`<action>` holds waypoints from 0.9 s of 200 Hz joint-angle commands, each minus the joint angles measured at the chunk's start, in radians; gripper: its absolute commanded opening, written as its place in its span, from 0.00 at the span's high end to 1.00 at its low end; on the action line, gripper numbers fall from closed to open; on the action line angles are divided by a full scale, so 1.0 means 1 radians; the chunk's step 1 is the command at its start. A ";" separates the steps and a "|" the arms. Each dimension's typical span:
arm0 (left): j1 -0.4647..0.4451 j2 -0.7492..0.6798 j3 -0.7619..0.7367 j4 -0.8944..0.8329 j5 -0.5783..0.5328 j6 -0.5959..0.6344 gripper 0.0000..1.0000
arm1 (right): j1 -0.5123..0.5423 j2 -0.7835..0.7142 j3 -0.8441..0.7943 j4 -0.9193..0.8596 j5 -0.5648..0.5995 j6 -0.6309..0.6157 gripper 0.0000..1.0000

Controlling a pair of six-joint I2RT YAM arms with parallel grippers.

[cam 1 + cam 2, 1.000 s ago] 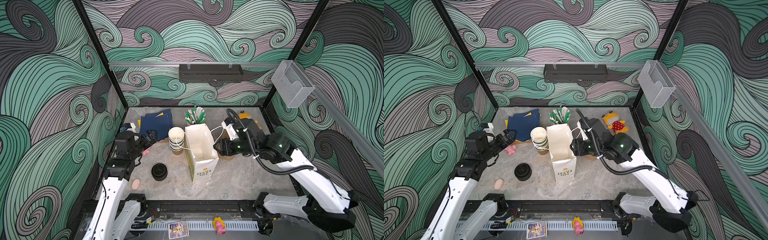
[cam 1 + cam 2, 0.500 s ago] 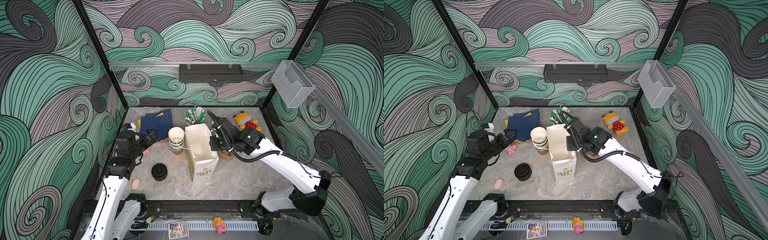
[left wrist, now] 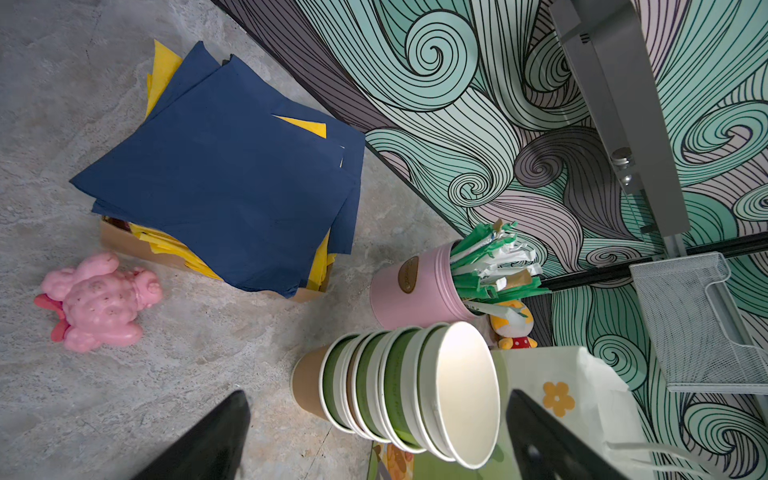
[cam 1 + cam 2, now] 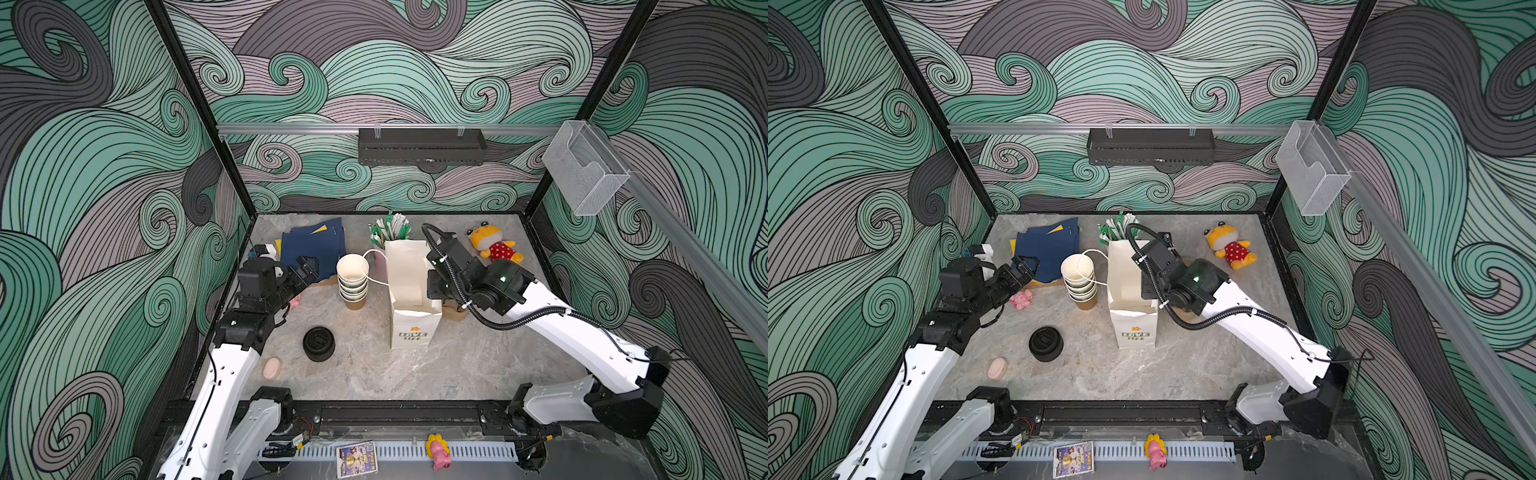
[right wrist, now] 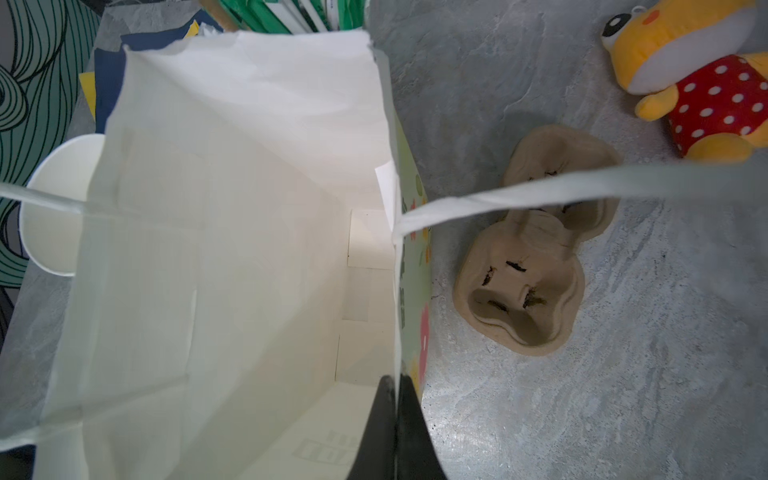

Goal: Pack the takeout coffee

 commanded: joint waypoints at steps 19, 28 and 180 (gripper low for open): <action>-0.014 0.031 0.037 0.020 0.003 0.000 0.02 | -0.079 -0.048 -0.040 0.006 0.096 0.068 1.00; -0.017 0.037 0.045 0.017 0.005 0.005 0.02 | -0.102 -0.050 -0.045 0.021 0.093 0.067 1.00; -0.030 0.052 0.088 -0.035 0.006 0.018 0.02 | -0.263 0.037 0.066 0.091 0.003 -0.008 0.59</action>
